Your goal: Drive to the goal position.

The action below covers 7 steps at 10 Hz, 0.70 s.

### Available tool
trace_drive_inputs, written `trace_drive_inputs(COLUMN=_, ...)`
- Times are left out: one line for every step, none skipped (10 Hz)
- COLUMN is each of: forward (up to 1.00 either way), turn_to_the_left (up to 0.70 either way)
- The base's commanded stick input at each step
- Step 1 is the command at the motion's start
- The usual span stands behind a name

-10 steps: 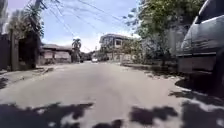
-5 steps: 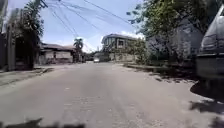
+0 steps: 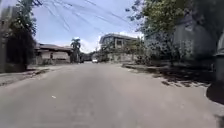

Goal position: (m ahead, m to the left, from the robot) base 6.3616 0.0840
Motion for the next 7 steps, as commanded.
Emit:
trace_drive_inputs(forward=1.00, turn_to_the_left=0.01)
trace_drive_inputs(forward=1.00, turn_to_the_left=0.00)
trace_drive_inputs(forward=1.00, turn_to_the_left=0.00)
trace_drive_inputs(forward=1.00, turn_to_the_left=-0.02)
trace_drive_inputs(forward=1.00, turn_to_the_left=-0.08)
trace_drive_inputs(forward=1.00, turn_to_the_left=-0.36)
trace_drive_inputs(forward=1.00, turn_to_the_left=-0.35)
